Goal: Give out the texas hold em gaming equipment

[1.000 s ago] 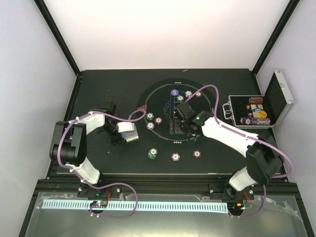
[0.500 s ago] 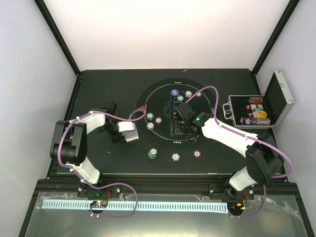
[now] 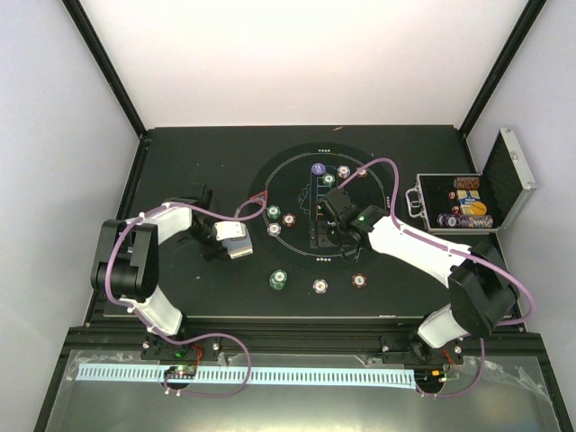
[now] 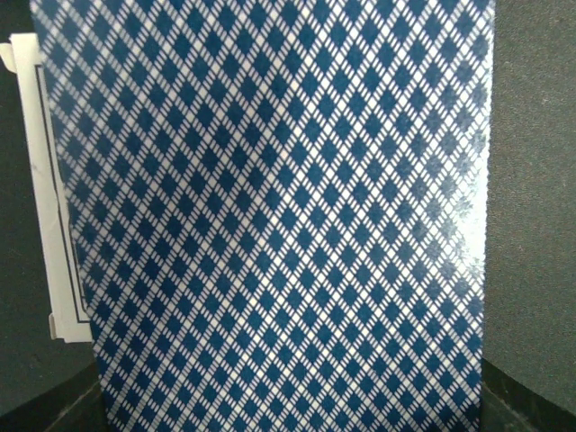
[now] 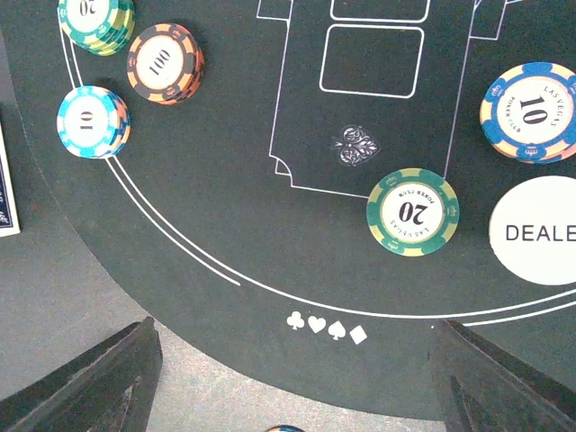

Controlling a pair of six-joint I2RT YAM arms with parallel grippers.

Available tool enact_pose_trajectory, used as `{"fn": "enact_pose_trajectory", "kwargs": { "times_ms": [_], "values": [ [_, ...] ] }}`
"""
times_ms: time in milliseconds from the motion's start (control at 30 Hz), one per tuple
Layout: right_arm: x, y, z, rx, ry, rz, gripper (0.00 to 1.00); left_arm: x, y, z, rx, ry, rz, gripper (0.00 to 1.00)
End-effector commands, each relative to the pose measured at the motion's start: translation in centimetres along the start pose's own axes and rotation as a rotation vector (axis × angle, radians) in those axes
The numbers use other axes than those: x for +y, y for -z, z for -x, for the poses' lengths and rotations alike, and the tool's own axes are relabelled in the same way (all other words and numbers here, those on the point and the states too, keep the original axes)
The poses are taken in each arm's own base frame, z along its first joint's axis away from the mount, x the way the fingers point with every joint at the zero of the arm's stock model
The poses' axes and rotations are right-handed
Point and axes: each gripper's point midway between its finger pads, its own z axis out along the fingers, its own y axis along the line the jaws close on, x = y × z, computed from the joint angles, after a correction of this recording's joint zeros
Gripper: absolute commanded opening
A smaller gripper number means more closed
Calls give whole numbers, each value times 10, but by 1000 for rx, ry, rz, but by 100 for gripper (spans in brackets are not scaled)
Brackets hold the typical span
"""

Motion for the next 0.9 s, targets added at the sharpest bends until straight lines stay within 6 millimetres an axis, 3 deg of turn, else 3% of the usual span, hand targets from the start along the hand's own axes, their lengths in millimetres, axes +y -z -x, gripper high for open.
{"fn": "enact_pose_trajectory", "kwargs": {
  "times_ms": [0,567,667,867],
  "values": [
    [8,7,3,-26,-5,41,83,9,4,-1,23,-8,46,2],
    [25,8,3,-25,-5,138,81,-4,47,22,-56,-33,14,2],
    [45,12,3,-13,-4,246,82,-9,61,29,-83,-41,6,2],
    [107,31,6,4,-50,622,83,-29,95,56,-193,-74,-33,2]
  ]
}}
